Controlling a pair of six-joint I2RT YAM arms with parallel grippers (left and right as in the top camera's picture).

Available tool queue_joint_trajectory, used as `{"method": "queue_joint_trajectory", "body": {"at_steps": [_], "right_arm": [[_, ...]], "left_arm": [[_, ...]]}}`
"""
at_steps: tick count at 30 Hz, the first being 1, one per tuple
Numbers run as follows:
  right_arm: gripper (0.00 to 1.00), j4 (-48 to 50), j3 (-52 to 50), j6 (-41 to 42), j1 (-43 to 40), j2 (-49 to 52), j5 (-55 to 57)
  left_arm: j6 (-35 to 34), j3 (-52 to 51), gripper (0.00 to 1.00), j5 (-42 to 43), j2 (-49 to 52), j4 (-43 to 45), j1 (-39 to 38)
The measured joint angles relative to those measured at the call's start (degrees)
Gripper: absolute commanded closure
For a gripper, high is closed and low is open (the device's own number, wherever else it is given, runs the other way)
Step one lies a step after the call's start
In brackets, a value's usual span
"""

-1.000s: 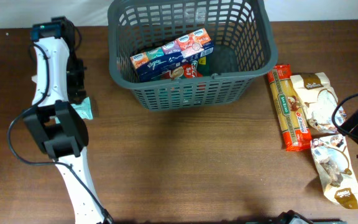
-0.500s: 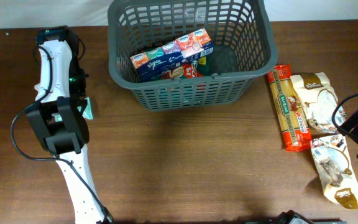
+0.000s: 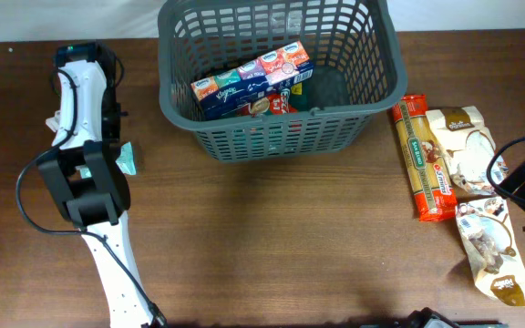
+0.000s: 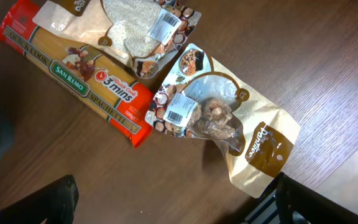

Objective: Pack container
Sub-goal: 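Lower the left gripper onto the mint-green bar and grasp it, then carry the mint-green bar into the basket and release it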

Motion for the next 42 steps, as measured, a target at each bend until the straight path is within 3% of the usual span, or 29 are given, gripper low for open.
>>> {"method": "queue_joint_trajectory", "body": {"at_steps": [7,9,12,28,32,40,42], "right_arm": [[0.01,0.00,0.00,-0.02,0.00,0.00,-0.02],[0.01,0.00,0.00,0.00,0.00,0.00,0.00],[0.01,0.00,0.00,-0.04,0.00,0.00,0.00],[0.01,0.02,0.00,0.00,0.00,0.00,0.00],[0.01,0.02,0.00,0.00,0.00,0.00,-0.02],[0.01,0.02,0.00,-0.02,0.00,0.00,-0.02],[0.01,-0.02,0.00,-0.02,0.00,0.00,-0.02]], "left_arm": [[1.16,-8.09,0.10,-0.17,0.07,5.20,0.00],[1.57,-9.14,0.37,-0.24,0.07,6.47,0.00],[3.13,-9.42,0.98,-0.17,0.07,8.04,0.00],[5.84,-5.95,0.98,-0.83,0.20,9.79,0.37],[8.59,4.96,0.98,-0.52,0.48,9.84,1.29],[20.76,40.92,0.98,-0.11,0.61,10.45,1.44],[24.24,45.38,0.98,1.29,-0.72,13.53,1.07]]}}
